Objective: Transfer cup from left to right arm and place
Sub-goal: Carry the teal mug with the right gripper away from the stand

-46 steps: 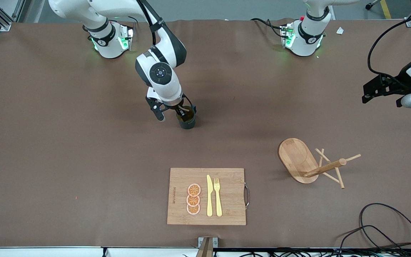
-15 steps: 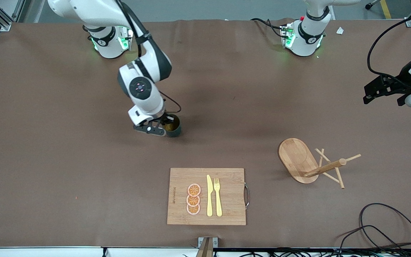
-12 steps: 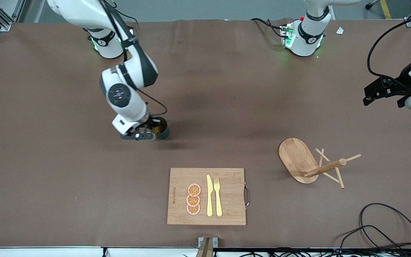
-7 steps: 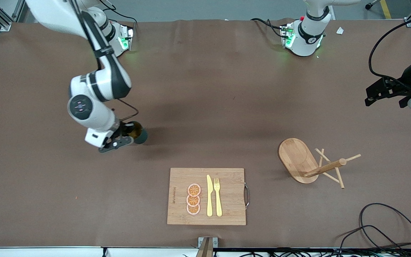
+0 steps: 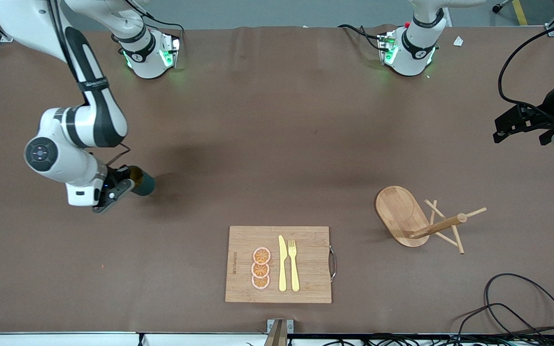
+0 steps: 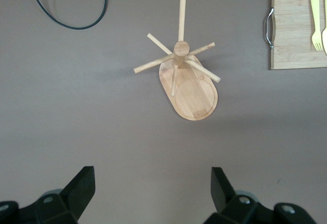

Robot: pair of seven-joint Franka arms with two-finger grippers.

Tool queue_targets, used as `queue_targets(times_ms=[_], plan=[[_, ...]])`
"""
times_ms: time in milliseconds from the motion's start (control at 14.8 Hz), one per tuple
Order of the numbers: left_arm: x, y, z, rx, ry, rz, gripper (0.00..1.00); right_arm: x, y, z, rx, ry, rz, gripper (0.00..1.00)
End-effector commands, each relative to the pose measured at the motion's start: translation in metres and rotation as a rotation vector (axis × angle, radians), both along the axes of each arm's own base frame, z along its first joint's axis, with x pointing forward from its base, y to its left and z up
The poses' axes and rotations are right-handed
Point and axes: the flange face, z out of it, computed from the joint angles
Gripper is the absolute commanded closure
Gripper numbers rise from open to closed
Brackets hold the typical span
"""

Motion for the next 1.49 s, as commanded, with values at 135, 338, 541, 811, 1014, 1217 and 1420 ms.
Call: queue_targets(times_ms=[135, 338, 541, 811, 1014, 1217, 1420], plan=[[0.002, 0.001, 0.005, -0.001, -0.008, 0.026, 0.0, -0.04, -0.054, -0.006, -0.004, -0.035, 0.084, 1.0], [0.002, -0.002, 0.005, 0.003, -0.008, 0.03, 0.0, -0.06, -0.068, -0.021, -0.003, -0.059, 0.091, 1.0], [0.002, 0.002, 0.006, -0.003, -0.009, 0.032, 0.0, -0.075, -0.071, -0.026, -0.001, -0.066, 0.083, 1.0], [0.002, 0.002, 0.005, -0.002, -0.008, 0.024, 0.0, -0.087, -0.074, -0.027, 0.0, -0.068, 0.08, 1.0], [0.002, 0.002, 0.005, -0.002, -0.008, 0.024, 0.0, -0.092, -0.077, -0.026, 0.0, -0.066, 0.083, 1.0], [0.002, 0.003, 0.005, -0.002, -0.008, 0.026, 0.0, -0.094, -0.084, -0.025, 0.0, -0.066, 0.092, 1.0], [0.002, 0.003, 0.005, -0.002, -0.008, 0.026, 0.0, -0.094, -0.084, -0.025, -0.001, -0.065, 0.097, 0.94]])
